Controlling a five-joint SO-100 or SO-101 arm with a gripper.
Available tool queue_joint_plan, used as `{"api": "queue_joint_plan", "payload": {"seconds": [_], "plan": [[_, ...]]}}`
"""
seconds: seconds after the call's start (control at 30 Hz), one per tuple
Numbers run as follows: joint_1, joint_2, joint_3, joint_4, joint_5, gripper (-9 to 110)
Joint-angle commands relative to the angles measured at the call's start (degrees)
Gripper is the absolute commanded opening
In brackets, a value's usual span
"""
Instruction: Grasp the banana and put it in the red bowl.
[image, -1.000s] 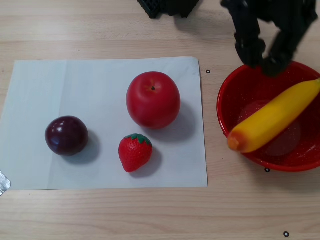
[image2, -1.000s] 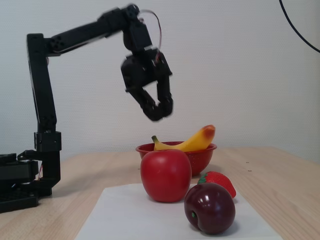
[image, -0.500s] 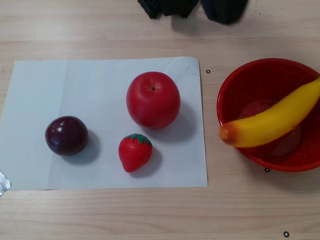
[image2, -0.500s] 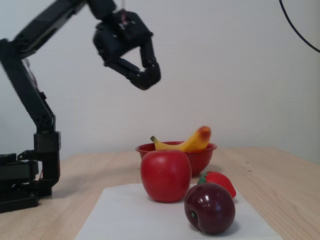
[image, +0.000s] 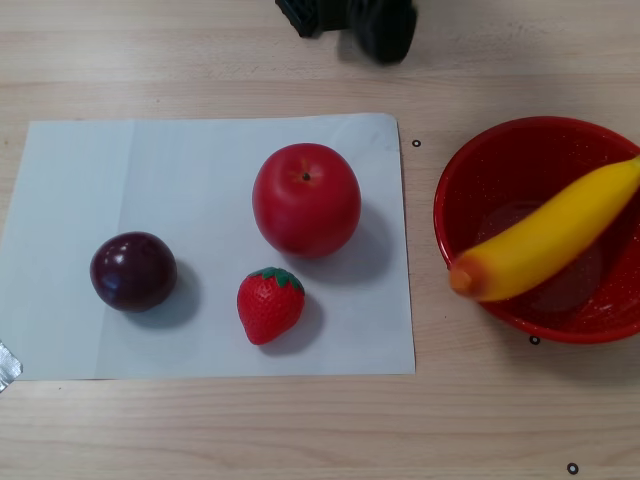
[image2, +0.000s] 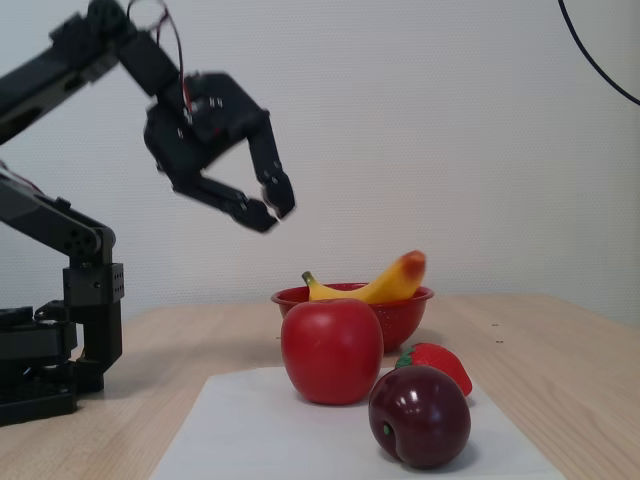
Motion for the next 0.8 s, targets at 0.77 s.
{"api": "queue_joint_plan", "payload": {"seconds": [0.77], "plan": [[-1.49, 28.39, 63.19, -68.73, -3.69, 0]]}}
